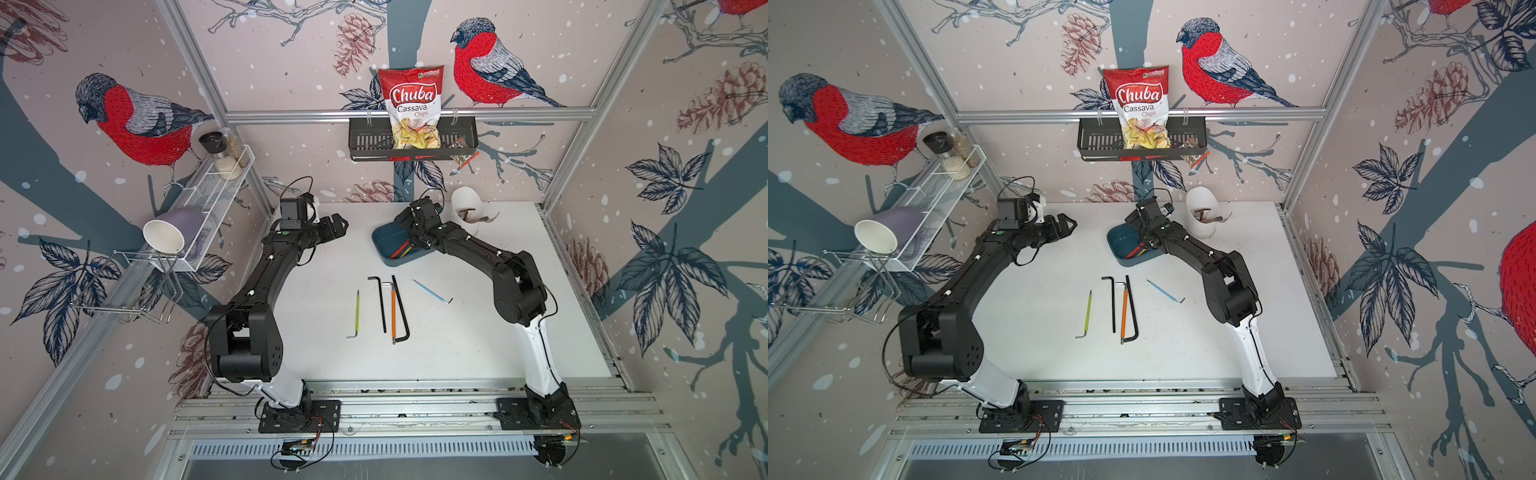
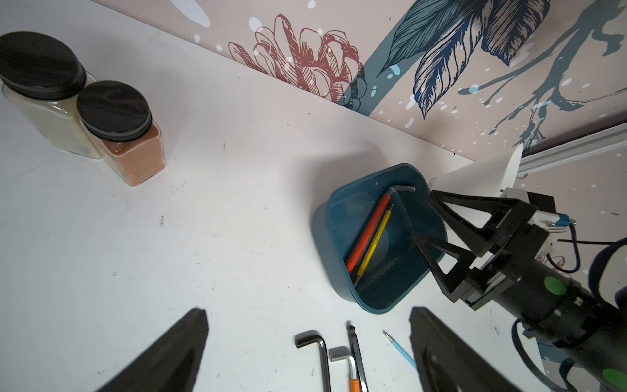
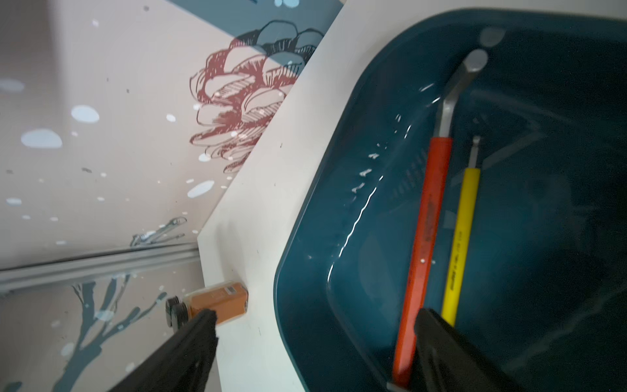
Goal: Put the hex key on the desktop into the storage box
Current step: Place the Allen key in the storage box, then pick up the Allen key from the center of the board.
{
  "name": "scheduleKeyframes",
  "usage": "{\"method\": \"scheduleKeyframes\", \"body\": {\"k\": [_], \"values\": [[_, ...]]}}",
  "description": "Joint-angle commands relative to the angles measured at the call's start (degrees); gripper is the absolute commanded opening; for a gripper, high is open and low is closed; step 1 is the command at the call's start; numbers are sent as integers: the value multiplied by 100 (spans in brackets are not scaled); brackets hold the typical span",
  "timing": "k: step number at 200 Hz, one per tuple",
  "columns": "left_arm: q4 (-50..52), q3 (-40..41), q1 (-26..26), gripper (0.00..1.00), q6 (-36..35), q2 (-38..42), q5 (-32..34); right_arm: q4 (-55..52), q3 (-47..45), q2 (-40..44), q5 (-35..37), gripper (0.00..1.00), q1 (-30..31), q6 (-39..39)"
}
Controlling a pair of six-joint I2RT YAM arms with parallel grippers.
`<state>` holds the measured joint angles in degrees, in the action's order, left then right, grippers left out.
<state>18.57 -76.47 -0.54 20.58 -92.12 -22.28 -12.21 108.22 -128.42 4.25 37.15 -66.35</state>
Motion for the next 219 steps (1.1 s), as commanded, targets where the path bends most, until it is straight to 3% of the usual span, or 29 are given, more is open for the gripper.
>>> {"method": "scheduleKeyframes", "body": {"k": [1,22,44,64,93,219], "values": [[-115,6,34,96,-5,63,-103,-822,190,334,713,94,210,1185],[-193,70,30,96,13,97,-137,-1284,-198,764,1068,92,394,1655],[-218,121,34,96,0,98,-135,-1014,-1346,1559,1138,87,610,2038],[-184,131,36,96,-1,43,-96,-634,-2365,2208,937,79,793,2326],[-166,145,5,96,-14,-61,-71,-709,-3113,2665,554,67,1012,2618],[-33,117,-45,96,-158,-254,221,-1593,-2912,1417,792,54,1953,3492]]}}
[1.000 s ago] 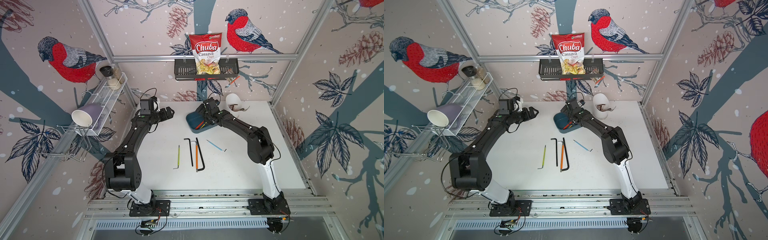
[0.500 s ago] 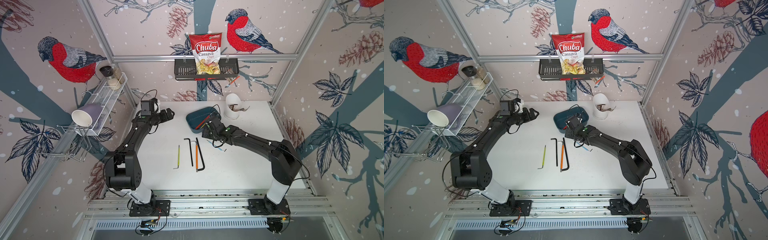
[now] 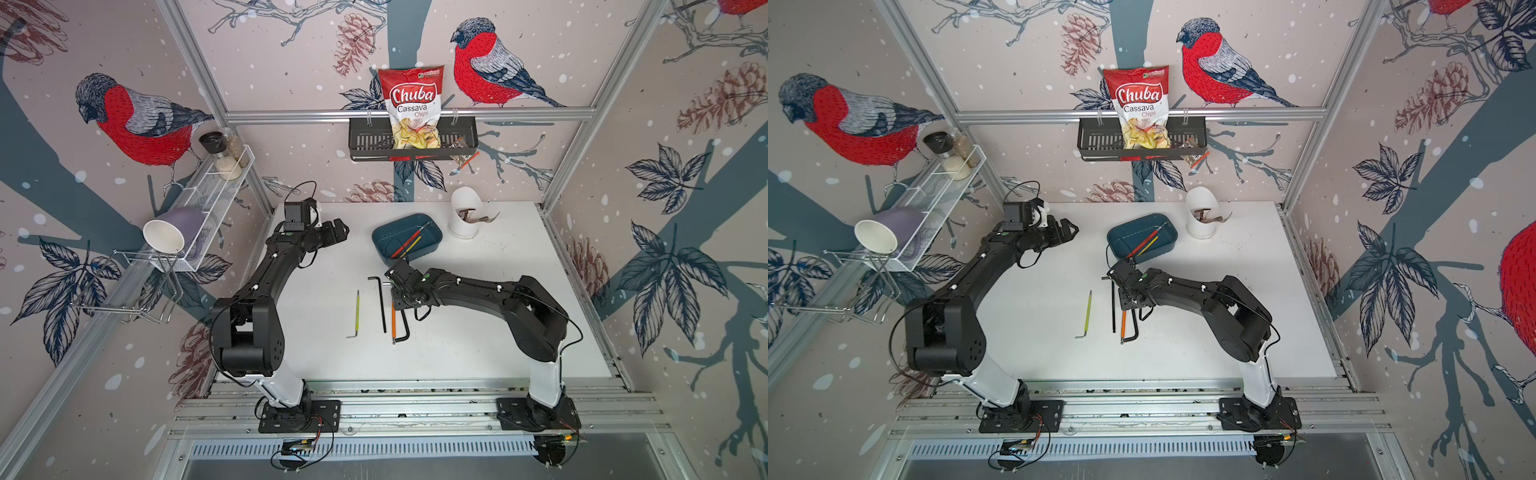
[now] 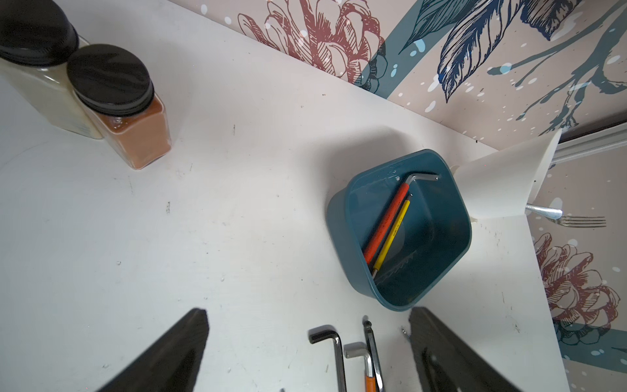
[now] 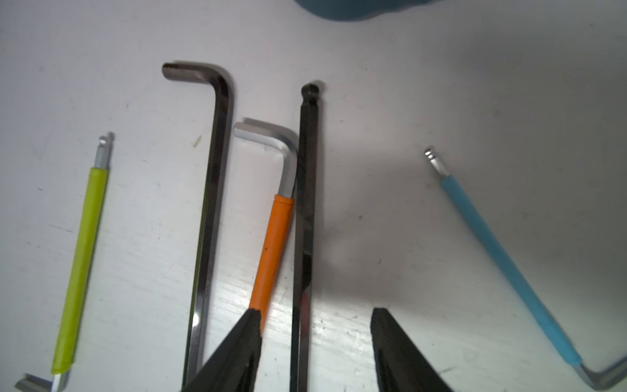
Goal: Put the hex key on the desktop into the storage box
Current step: Pick up the Allen key from the center of the board.
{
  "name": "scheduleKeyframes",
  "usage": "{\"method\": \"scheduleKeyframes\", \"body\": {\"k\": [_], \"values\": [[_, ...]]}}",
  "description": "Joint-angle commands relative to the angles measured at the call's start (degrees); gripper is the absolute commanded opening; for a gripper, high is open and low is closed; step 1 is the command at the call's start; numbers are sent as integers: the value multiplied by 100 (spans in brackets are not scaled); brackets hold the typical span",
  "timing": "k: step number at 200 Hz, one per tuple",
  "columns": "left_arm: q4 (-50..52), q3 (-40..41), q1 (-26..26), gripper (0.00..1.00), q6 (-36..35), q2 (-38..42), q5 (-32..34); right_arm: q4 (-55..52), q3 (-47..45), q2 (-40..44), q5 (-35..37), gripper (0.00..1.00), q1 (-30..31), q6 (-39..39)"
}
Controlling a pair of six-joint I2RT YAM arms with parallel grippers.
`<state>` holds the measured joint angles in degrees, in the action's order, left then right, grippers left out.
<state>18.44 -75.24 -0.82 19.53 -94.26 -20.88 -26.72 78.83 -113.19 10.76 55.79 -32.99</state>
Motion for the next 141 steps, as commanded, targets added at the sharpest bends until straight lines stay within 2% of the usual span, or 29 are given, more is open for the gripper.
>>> {"method": "scheduleKeyframes", "body": {"k": [1,112,128,141], "values": [[-18,-7,-16,96,-54,-40,83,-137,28,-107,134,54,93,155],[6,-34,-42,96,-76,16,177,115,-266,-360,88,49,331,-59],[10,-32,-42,96,-75,8,182,114,-319,-413,157,45,324,-95],[9,-34,-48,96,-84,-3,198,105,-382,-441,206,34,315,-109]]}}
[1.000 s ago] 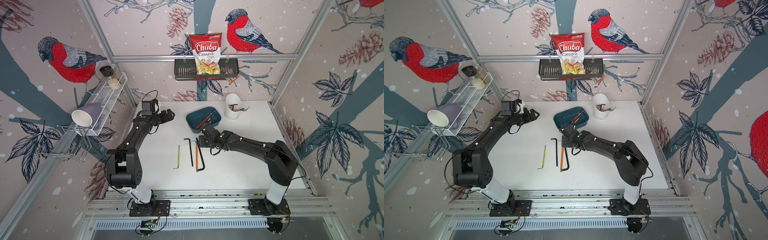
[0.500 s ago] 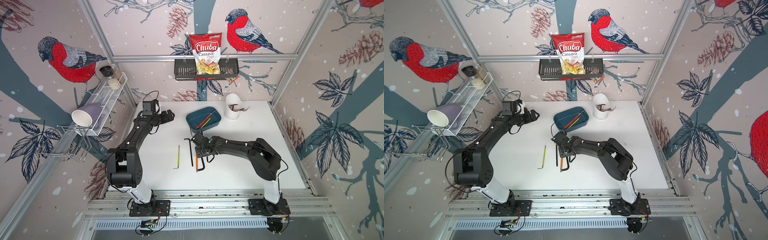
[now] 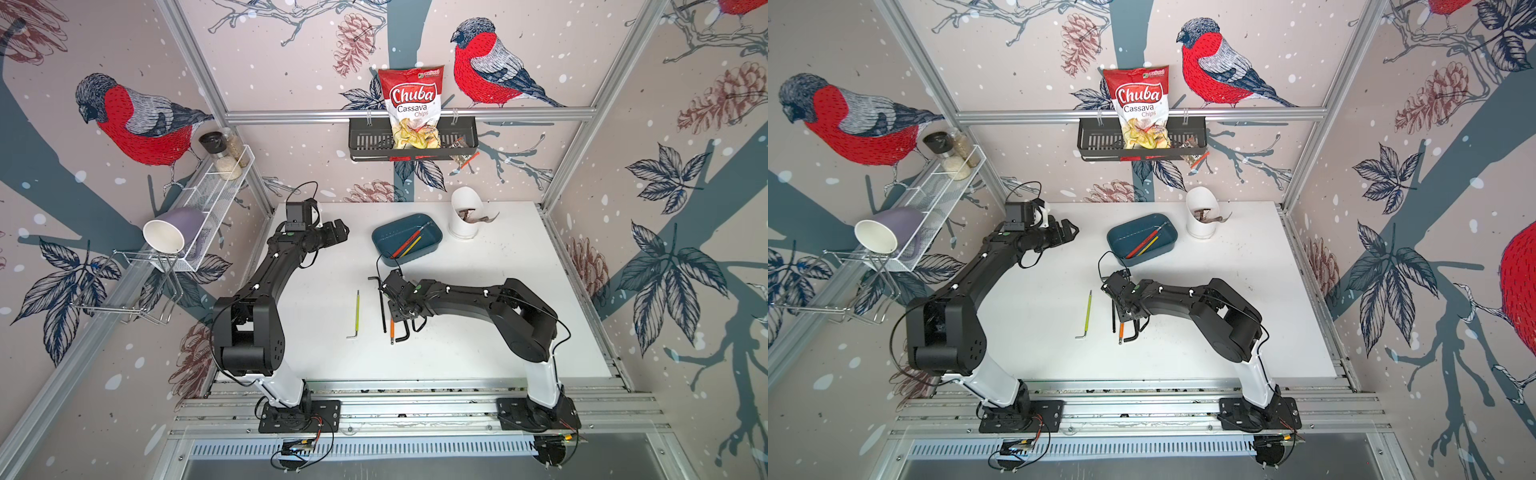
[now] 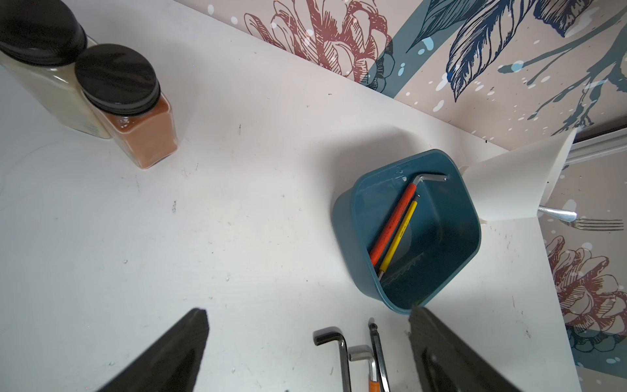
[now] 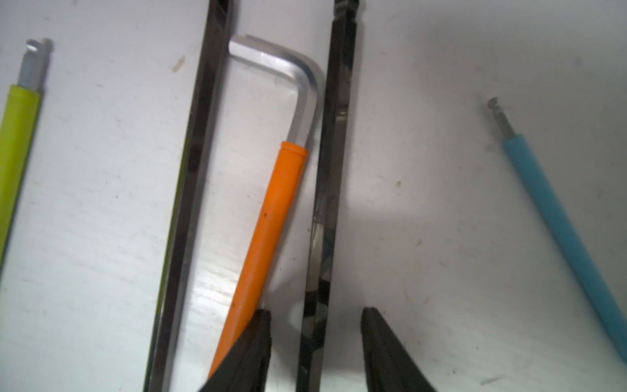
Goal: Put the hex key on the desktop into the storage box
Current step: Pick up the Allen key from the center of the board, then place the Allen key in the storage box.
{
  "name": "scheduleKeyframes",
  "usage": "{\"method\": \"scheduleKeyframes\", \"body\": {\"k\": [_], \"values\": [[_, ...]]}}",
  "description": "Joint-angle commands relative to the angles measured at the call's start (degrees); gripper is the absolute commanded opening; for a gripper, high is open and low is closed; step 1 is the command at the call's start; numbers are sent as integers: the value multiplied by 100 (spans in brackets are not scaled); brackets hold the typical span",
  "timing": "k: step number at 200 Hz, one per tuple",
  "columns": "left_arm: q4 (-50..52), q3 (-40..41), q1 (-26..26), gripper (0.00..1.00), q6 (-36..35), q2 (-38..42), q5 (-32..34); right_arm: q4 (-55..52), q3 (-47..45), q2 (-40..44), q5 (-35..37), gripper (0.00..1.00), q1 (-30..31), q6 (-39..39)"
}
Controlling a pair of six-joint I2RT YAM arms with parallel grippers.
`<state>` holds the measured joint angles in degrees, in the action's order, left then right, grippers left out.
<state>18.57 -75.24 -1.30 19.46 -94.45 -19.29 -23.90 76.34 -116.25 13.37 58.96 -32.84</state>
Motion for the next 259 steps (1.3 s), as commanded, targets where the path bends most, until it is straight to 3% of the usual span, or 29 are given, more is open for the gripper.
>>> {"method": "scheduleKeyframes", "body": {"k": [1,65,113,167,212,235,259], "values": [[1,-39,4,96,-76,16,39,-177,-139,-135,-54,34,-5,-129],[15,-58,0,96,-75,-23,39,15,-628,311,-144,0,-64,-227],[44,-37,-46,96,-105,-35,119,175,-863,1042,-344,0,-272,-33],[57,-73,-57,96,-124,15,95,212,-221,1640,-820,0,-775,790],[33,-58,-63,96,-102,84,44,500,705,1211,-1624,0,-1560,1343],[15,-56,-59,96,-89,85,2,37,1710,534,-1785,0,-1979,829],[-9,-58,-56,96,-60,85,-55,225,2249,64,-2244,0,-2199,183]]}}
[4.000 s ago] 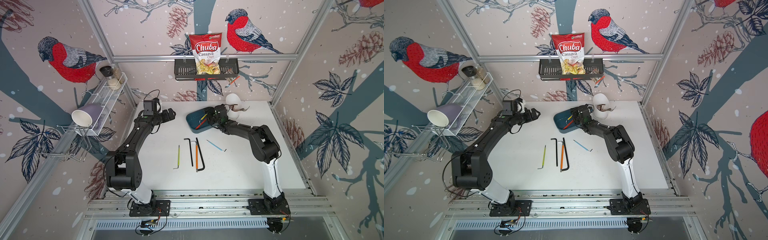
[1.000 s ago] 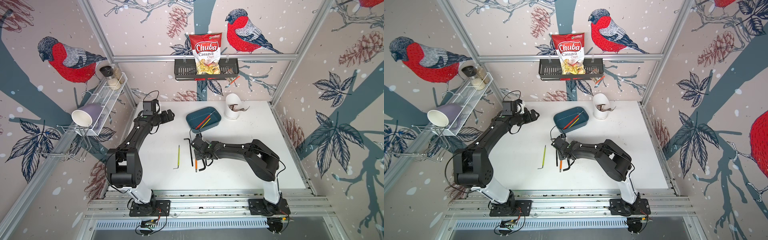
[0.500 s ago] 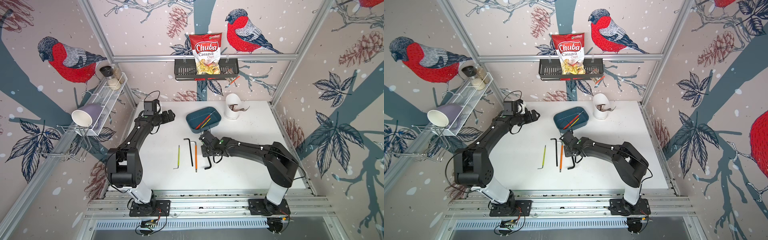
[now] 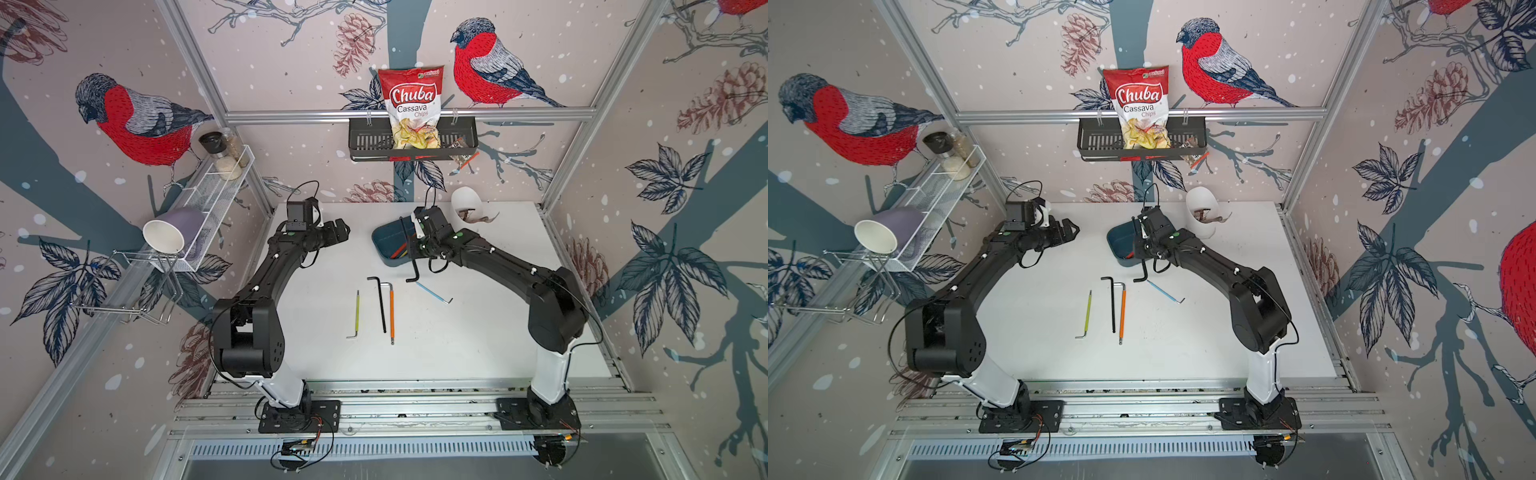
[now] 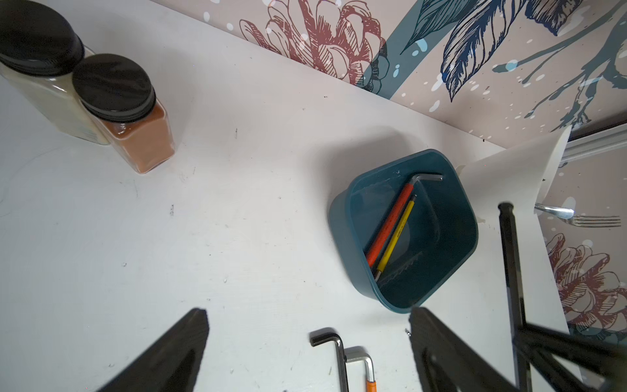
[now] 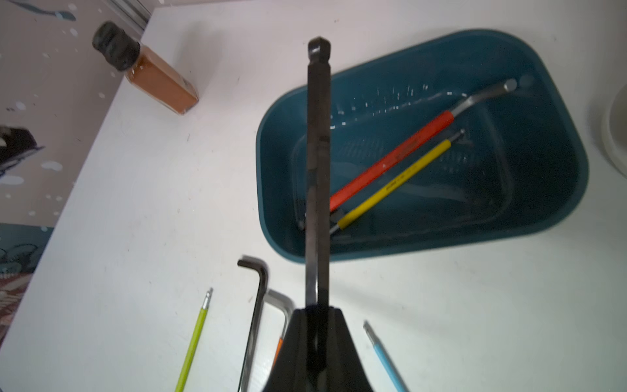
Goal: Put the hex key on the desktop into the storage box
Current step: Place the Allen key in the storage box.
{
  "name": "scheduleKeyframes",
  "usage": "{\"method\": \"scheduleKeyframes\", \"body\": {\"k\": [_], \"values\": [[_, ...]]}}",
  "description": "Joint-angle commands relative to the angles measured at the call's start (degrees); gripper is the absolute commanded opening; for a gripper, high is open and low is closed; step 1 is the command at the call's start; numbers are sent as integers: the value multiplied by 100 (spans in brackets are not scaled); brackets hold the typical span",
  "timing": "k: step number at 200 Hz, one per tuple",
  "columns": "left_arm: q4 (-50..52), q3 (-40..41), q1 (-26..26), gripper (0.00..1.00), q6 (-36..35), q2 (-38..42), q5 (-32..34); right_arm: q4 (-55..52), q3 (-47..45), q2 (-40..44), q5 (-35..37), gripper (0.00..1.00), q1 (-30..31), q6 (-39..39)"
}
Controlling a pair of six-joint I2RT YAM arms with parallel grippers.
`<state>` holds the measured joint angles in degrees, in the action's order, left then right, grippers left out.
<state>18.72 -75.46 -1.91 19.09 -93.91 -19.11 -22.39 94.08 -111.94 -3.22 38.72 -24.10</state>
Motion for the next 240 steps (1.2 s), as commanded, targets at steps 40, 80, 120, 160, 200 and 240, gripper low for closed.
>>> {"method": "scheduleKeyframes", "body": {"k": [40,80,120,160,200,240], "values": [[-80,-44,0,96,36,43,-208,1464,209,-537,-1009,0,-508,-2446],[-127,-13,-2,96,93,77,-319,3256,-678,-442,-548,0,-568,-4182],[-173,18,4,96,132,170,-401,4029,-940,-682,-19,0,-487,-5136],[-235,81,4,96,162,302,-392,4177,-933,-952,747,0,-427,-5689],[-263,94,5,96,166,417,-381,3787,-592,-1172,1227,0,-326,-5758],[-248,92,6,96,163,443,-416,3343,-35,-1625,1405,0,-249,-5820]]}}
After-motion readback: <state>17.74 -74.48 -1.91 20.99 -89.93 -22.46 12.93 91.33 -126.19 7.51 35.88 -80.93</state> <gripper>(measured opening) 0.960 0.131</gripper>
